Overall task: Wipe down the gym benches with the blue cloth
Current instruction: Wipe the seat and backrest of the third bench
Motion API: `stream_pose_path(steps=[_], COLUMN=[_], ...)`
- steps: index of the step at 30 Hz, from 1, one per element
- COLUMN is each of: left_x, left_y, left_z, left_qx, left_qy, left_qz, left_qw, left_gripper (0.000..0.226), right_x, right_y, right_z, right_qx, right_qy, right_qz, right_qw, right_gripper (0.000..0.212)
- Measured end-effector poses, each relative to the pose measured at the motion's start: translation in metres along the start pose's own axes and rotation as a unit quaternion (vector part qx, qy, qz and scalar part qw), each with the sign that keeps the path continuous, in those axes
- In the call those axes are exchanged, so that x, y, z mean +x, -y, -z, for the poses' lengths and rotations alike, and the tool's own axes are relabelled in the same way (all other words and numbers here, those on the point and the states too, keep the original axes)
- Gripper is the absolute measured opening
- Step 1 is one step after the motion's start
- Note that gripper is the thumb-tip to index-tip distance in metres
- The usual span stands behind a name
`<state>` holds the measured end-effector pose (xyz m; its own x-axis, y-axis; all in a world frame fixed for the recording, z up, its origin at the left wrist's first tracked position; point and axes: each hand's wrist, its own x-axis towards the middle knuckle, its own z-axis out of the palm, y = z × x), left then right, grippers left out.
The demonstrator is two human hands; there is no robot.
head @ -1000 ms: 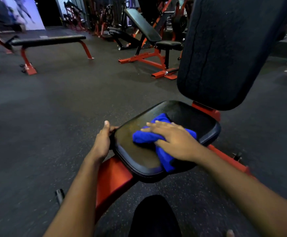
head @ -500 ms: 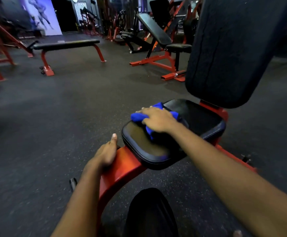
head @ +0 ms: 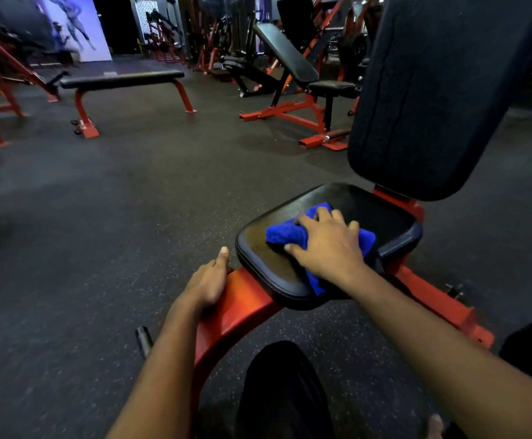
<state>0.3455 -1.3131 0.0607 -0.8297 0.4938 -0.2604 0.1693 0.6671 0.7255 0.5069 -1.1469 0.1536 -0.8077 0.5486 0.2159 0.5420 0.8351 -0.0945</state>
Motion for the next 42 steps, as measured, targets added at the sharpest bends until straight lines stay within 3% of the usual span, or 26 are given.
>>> stream_pose_path(steps=[4,6,8,10,11,13,14,16,17,19,21,24,28,33,37,40,42], left_x=[-0.001,0.002,0.006,0.007,0.008,0.011,0.012,0.016,0.017,0.019,0.019,0.024,0.024,0.025,0.025,0.029,0.034], left_y=[0.003,0.002,0.001,0.000,0.000,0.002,0.003,0.004,0.004,0.004,0.006,0.006,0.005,0.007,-0.020,-0.036,-0.041], left_z=[-0.003,-0.001,0.000,-0.001,-0.001,-0.003,-0.004,-0.005,-0.005,-0.005,-0.005,-0.005,-0.002,0.002,-0.003,-0.004,-0.005], left_qx=[-0.018,-0.030,-0.047,-0.052,-0.052,-0.055,-0.051,-0.045,-0.040,-0.030,-0.025,-0.023,-0.072,-0.163,-0.162,-0.185,-0.176], left_qy=[-0.024,-0.013,0.001,0.006,0.005,-0.004,-0.008,-0.007,-0.006,-0.002,0.003,0.014,0.036,0.048,-0.047,-0.072,-0.067], left_qz=[-0.023,-0.019,-0.017,-0.019,-0.017,-0.010,-0.007,-0.001,0.001,-0.001,-0.010,-0.015,-0.014,-0.013,-0.050,-0.071,-0.074], left_qw=[0.999,0.999,0.999,0.998,0.998,0.998,0.999,0.999,0.999,1.000,1.000,1.000,0.997,0.985,0.984,0.978,0.979], left_gripper=[0.115,0.106,0.092,0.083,0.082,0.086,0.089,0.092,0.093,0.094,0.094,0.094,0.093,0.093,0.088,0.112,0.116], right_x=[0.017,0.029,0.036,0.044,0.048,0.059,0.063,0.057,0.046,0.012,-0.018,0.003,0.066,0.034,0.051,0.103,0.125], right_y=[-0.006,-0.018,-0.029,-0.045,-0.056,-0.077,-0.083,-0.074,-0.058,-0.015,0.021,0.046,0.071,0.044,-0.026,-0.092,-0.107], right_z=[0.034,0.056,0.066,0.063,0.061,0.056,0.055,0.057,0.053,0.033,-0.001,-0.024,-0.032,-0.032,-0.026,-0.021,-0.022], right_qx=[0.122,0.245,0.431,0.534,0.505,0.348,0.252,0.151,0.156,0.152,0.055,-0.001,0.008,0.043,0.040,0.038,0.037], right_qy=[-0.009,-0.028,0.000,0.091,0.143,0.176,0.141,0.043,0.044,0.154,0.195,0.128,0.172,0.114,0.113,0.128,0.130], right_qz=[-0.034,-0.035,-0.022,-0.038,-0.057,-0.106,-0.121,-0.092,-0.044,0.016,-0.004,-0.021,0.039,0.099,-0.002,-0.133,-0.165], right_qw=[0.992,0.969,0.902,0.840,0.849,0.915,0.950,0.983,0.986,0.976,0.979,0.991,0.984,0.988,0.993,0.982,0.977], right_gripper=[0.032,0.026,0.023,0.027,0.032,0.041,0.043,0.043,0.050,0.079,0.089,0.082,0.064,0.054,0.053,0.053,0.055])
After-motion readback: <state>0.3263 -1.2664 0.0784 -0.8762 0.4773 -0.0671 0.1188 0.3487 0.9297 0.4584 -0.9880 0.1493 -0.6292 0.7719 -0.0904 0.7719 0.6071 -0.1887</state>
